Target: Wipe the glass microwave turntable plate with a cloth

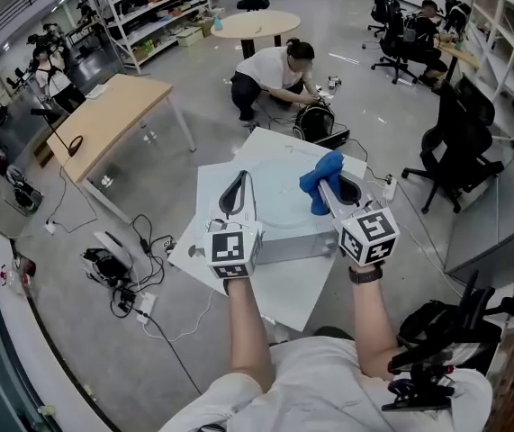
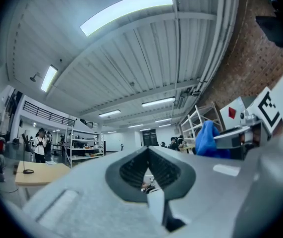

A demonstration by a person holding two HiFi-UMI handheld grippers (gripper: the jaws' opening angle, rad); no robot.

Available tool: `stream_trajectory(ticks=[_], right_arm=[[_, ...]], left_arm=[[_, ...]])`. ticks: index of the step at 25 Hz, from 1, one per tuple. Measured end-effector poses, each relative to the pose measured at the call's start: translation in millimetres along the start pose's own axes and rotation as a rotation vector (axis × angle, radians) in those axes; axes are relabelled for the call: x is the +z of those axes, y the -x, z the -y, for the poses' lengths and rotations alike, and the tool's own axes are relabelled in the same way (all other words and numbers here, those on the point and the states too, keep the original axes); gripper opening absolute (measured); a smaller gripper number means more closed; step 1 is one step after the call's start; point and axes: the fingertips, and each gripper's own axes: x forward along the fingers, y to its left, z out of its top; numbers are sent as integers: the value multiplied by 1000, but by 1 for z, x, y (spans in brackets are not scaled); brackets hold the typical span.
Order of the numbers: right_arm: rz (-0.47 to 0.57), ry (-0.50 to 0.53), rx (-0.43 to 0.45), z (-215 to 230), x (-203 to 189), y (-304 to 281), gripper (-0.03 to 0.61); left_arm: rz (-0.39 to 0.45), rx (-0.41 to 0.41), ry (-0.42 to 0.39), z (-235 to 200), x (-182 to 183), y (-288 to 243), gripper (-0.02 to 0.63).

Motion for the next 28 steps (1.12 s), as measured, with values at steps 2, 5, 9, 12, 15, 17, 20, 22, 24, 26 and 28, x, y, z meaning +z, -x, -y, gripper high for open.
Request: stream_trajectory(ticks=[2,5,9,12,15,17,20,22,24,26,28], right_arm=[[-10,3,-2,-1,-2,-13,69],[-19,1,-5,4,-4,-27,69],[-29,-26,-6,22,-15,-37,69],[-33,-62,9,35,-24,-59,71],[-70,-74,26,48,-36,-81,71],[-89,-76,39,54,-43,-90,71],[-112,-69,69,59,-50,-104,71],[-133,-70,78,64,-57,-111,72],[-153,-70,81,69,-63,-116,72],[-169,-65,84,71,-68,-119,72],[-186,-59,86,73,-74,-122,72]], left_arm=[[-10,-13,7,-10,-8,-7,2],[-44,-9,32,-26,-25,-15,2],[-95,1,23,-34,-49,-23,2],[-132,38,22,-51,-67,-31,2],[-178,50,33,-55,-87,-47,2],[-195,48,39,-55,-96,-58,2],[-217,33,37,-49,-106,-76,2],[-228,17,39,-44,-112,-84,2],[-239,6,48,-40,-120,-90,2],[-250,-1,62,-38,-126,-94,2],[-259,-11,69,-37,-131,-97,2]])
